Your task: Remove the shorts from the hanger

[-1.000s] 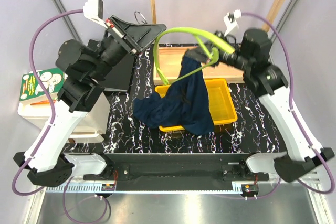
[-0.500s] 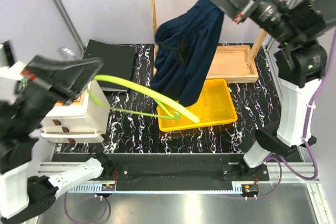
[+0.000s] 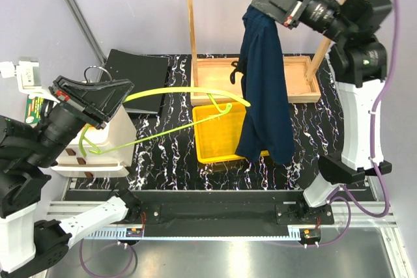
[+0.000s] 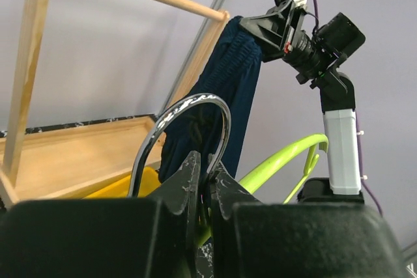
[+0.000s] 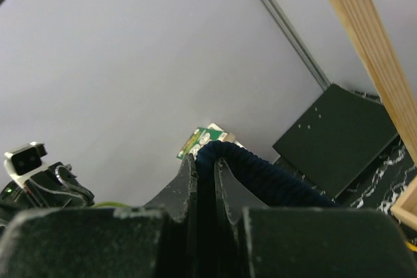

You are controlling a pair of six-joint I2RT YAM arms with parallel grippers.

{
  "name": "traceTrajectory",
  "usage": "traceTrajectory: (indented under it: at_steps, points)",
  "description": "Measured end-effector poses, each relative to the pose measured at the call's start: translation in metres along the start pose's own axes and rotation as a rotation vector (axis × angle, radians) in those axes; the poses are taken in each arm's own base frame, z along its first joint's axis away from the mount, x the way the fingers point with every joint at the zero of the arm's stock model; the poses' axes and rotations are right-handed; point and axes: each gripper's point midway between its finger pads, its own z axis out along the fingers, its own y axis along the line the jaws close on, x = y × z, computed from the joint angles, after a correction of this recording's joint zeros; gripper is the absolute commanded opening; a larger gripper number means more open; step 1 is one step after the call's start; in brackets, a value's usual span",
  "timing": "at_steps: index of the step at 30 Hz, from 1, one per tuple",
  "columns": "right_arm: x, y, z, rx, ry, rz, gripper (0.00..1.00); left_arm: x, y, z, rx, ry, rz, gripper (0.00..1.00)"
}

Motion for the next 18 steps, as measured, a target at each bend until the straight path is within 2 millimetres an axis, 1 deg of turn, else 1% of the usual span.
traceTrajectory:
  at_steps: [1, 2, 4, 6, 8, 12, 15, 18]
  points:
    - [0.008, -0.012, 0.005, 0.013, 0.026, 0.02, 0.0, 0.003, 0.003, 0.001, -0.013, 0.006, 0.006, 0.0]
    - [0.013, -0.019, 0.008, 0.022, 0.042, 0.035, 0.0, 0.004, 0.005, 0.001, -0.02, 0.011, 0.01, 0.0]
    - [0.029, -0.036, 0.016, 0.042, 0.089, 0.068, 0.0, 0.007, 0.01, 0.002, -0.035, 0.018, 0.019, 0.0]
    - [0.042, -0.041, 0.023, 0.041, 0.124, 0.085, 0.0, 0.009, 0.012, 0.003, -0.044, 0.021, 0.024, 0.0]
    - [0.058, -0.038, 0.034, 0.015, 0.166, 0.099, 0.0, 0.011, 0.014, 0.004, -0.052, 0.024, 0.028, 0.0]
    - [0.085, -0.022, 0.049, -0.05, 0.236, 0.117, 0.0, 0.014, 0.018, 0.006, -0.066, 0.03, 0.034, 0.0]
    - [0.093, -0.014, 0.052, -0.081, 0.257, 0.118, 0.0, 0.016, 0.022, 0.007, -0.079, 0.032, 0.036, 0.0]
    - [0.095, -0.017, 0.054, -0.085, 0.253, 0.109, 0.0, 0.018, 0.024, 0.007, -0.085, 0.037, 0.039, 0.0]
